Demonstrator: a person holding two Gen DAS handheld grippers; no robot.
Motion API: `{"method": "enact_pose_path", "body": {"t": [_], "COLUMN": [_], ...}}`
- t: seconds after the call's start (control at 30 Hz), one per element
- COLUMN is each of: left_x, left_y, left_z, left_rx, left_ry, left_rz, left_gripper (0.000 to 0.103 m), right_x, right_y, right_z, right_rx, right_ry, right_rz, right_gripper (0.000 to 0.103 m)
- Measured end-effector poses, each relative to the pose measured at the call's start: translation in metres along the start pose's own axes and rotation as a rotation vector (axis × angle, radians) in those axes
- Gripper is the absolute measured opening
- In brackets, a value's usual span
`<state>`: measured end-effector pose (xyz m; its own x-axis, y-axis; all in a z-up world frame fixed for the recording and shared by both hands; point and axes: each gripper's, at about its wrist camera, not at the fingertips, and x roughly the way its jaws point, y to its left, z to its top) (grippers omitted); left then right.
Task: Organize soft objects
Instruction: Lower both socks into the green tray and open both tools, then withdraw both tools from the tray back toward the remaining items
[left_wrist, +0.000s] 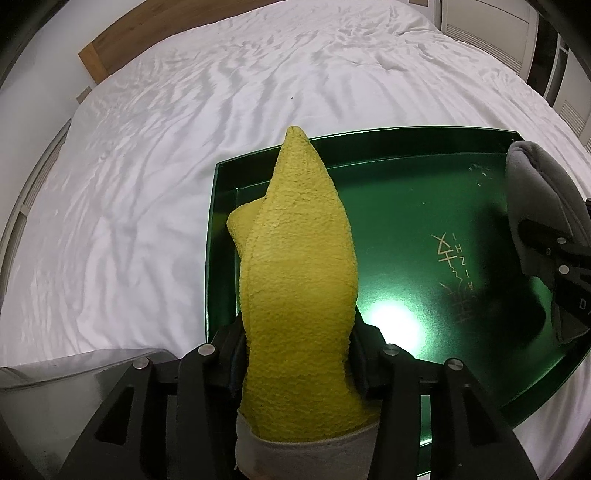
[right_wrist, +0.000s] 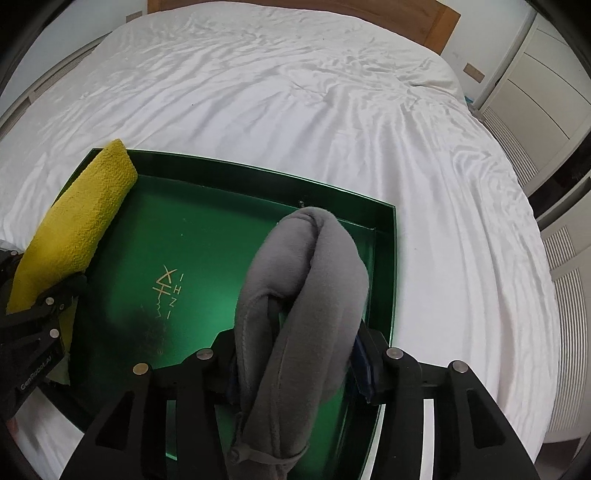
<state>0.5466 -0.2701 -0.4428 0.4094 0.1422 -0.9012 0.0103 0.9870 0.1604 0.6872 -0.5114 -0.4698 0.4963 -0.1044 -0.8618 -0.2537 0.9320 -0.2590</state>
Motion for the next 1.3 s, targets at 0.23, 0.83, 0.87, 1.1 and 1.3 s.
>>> {"method": "enact_pose_path", "body": {"t": [0.23,0.83,0.87,1.1,1.3], "left_x": [0.001,-0.018,-0.020,-0.036,-0.052], "left_y": [0.003,0.002,0.002,-0.004,-0.005], "left_z": [-0.001,0.002,0.002,0.005,0.005], "left_rx": [-0.011,-0.044,-0.045,-0.032,-0.033], "left_ry": [0.009,-0.035,-0.041,-0.085,-0.114], "left_rz": [-0.005,0.010,0.013,0.016,0.001], "left_gripper": [0.043,0.050,0.051,0.068,0.068], "right_x": [0.001,-0.026,-0.028,-0.051,-0.077], "right_y": [-0.004,-0.011,-0.011,-0.009,-0.008], "right_z": [-0.003,-0.012,-0.012,-0.018,-0.024], "right_rx": [-0.004,0.034,0.034,0.051,0.077], "right_ry": [0.002,-0.053,-0.057,-0.093,-0.129], "right_rz": [-0.020,0.015,0.015,0.009,-0.005], "right_gripper": [0.066,0.077,0.077,0.086,0.086]}}
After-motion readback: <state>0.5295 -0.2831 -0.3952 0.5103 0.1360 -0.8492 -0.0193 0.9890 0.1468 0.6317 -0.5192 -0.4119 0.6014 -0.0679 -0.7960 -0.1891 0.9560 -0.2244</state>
